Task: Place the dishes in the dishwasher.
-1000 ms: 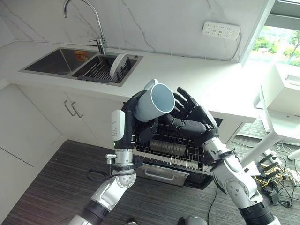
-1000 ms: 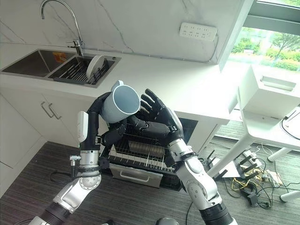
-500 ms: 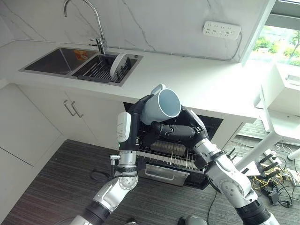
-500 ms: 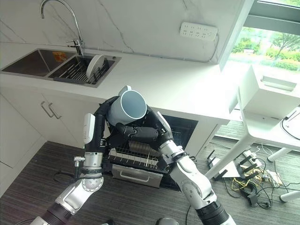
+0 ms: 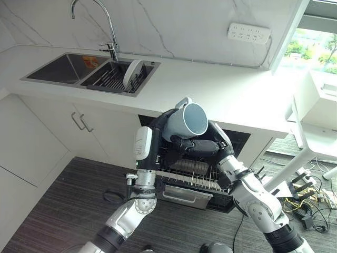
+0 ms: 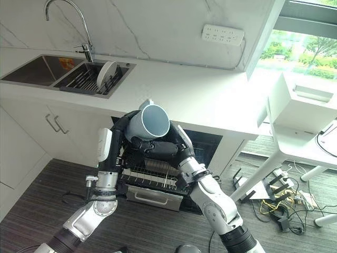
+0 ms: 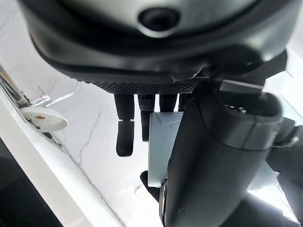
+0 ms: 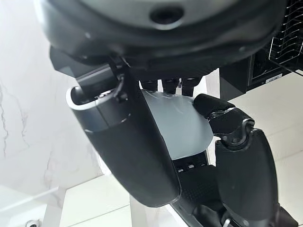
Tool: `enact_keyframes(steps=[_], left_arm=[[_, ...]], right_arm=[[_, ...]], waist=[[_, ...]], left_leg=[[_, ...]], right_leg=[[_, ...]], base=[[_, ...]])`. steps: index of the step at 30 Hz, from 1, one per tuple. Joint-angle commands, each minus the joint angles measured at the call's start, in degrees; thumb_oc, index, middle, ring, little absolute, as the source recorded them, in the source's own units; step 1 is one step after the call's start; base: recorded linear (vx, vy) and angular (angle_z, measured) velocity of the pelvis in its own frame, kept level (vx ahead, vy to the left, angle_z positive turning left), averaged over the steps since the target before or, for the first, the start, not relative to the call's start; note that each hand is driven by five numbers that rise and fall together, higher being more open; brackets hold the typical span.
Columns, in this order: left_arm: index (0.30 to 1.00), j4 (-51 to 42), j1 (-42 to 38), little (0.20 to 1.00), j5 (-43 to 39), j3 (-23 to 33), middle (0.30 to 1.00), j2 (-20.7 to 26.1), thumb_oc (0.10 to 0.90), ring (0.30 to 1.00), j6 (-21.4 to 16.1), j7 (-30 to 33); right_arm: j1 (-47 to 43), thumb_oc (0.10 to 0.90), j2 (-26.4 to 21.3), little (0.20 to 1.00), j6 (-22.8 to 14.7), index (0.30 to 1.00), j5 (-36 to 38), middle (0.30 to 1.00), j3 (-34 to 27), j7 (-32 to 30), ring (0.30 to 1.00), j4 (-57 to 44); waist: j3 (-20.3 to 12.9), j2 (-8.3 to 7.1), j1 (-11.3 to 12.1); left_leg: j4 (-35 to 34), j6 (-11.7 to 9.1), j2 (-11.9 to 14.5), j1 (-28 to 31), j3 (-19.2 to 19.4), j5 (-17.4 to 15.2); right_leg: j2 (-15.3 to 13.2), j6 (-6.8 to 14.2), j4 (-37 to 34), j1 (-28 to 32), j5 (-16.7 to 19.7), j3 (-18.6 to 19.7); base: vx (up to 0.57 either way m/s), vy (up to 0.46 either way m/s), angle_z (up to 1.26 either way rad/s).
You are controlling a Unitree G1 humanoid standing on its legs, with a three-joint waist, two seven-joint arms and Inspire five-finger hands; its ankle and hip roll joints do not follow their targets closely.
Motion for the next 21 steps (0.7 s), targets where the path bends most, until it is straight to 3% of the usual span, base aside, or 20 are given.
enact_keyframes(steps=[1,21], left_arm=[[0.300,-4.0,-9.5,0.300,3.5,-1.6,0.300,-1.1,0.400,0.300,-4.3,1.8],[0.300,-4.3,-8.8,0.300,3.8,-3.0,0.300,-1.4,0.400,0.300,-4.1,2.3]], right_arm=[[-10.4,0.800,4.8,0.900,-6.8,0.900,1.7,0.900,-1.9,0.3,0.900,-6.6],[-10.7,0.800,6.5,0.900,-11.9,0.900,-0.1,0.900,-2.3,-6.5,0.900,-7.9]], waist=[[-1.6,-1.72,0.2],[-1.6,-0.65,0.0]], left_leg=[[6.4,2.2,-0.3,3.1,-3.2,-16.2],[6.4,2.2,-0.4,2.9,-2.9,-15.9]], right_leg=[[-2.7,8.0,-7.9,5.0,2.0,2.2],[-2.6,7.5,-7.9,5.0,1.7,2.5]], base=[[0.00,0.000,0.00],[0.00,0.000,0.00]])
